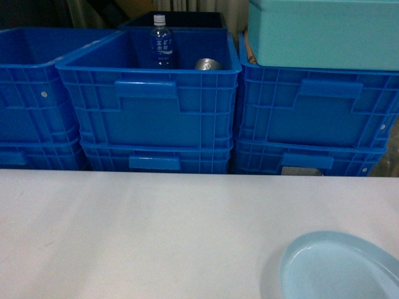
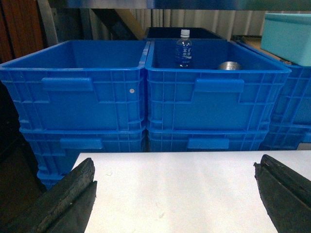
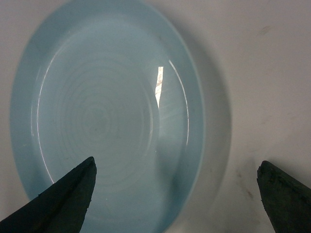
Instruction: Place blue tray on left shelf second layer neatly
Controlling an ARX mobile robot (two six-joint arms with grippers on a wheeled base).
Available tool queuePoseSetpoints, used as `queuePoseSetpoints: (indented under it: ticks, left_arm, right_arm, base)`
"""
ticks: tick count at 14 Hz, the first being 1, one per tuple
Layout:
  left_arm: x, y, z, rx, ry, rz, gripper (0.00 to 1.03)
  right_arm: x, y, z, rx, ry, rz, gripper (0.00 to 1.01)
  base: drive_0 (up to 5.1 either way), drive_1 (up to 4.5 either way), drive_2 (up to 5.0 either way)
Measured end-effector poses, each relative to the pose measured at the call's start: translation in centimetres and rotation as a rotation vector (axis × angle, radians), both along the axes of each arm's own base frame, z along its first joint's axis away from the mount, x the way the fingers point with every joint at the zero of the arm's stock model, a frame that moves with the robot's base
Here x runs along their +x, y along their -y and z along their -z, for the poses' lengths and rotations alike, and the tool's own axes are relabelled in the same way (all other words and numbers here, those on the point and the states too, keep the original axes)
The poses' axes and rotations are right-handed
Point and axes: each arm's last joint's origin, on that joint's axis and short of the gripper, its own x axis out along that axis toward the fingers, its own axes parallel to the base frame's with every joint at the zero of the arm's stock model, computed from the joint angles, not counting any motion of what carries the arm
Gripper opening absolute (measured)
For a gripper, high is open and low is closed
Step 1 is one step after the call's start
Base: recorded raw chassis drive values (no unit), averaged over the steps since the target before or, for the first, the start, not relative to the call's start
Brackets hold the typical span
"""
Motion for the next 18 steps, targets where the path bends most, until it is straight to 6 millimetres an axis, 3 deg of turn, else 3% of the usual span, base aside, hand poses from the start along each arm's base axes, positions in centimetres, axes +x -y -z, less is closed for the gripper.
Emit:
queuePoseSetpoints:
  ticks: [5,7,12,13,14,15,18]
  left_arm:
    - [0.0,0.0,0.0,0.000,0.000,0.000,0.98]
    - [0.0,0.0,0.0,0.000,0.000,0.000,0.98]
    - [0.0,0.0,0.0,0.000,0.000,0.000,0.98]
    - [0.0,0.0,0.0,0.000,0.000,0.000,0.98]
    - [0.0,0.0,0.0,0.000,0.000,0.000,0.98]
    - [0.0,0.0,0.0,0.000,0.000,0.000,0.98]
    - [0.0,0.0,0.0,0.000,0.000,0.000,0.98]
  right_arm:
    - [0.6,-1.4,1.6,0.046,0.065,-0.075,0.97]
    - [0.9,-2.4,2.1,0.042,0.068,-0.088,0.81]
    - [0.3,-2.0,2.9,-0.019,0.089,-0.060,0.12]
    - [0.1,-2.0,2.8,-0.003,0.084,-0.054,0.02]
    - [-0.6,-2.2,2.5,0.013,0.081,-0.053,0.02]
    - [-1.1,-2.3,1.1,0.028,0.115,-0.039,0.02]
    - [-1.6,-1.1,-9.4,-0.024,0.454,0.058,0.02]
  base:
    - [0.0,0.00,0.0]
    - [0.0,0.00,0.0]
    - [0.0,0.00,0.0]
    - [0.0,0.00,0.0]
    - [0.0,0.00,0.0]
    - [0.0,0.00,0.0]
    - [0.0,0.00,0.0]
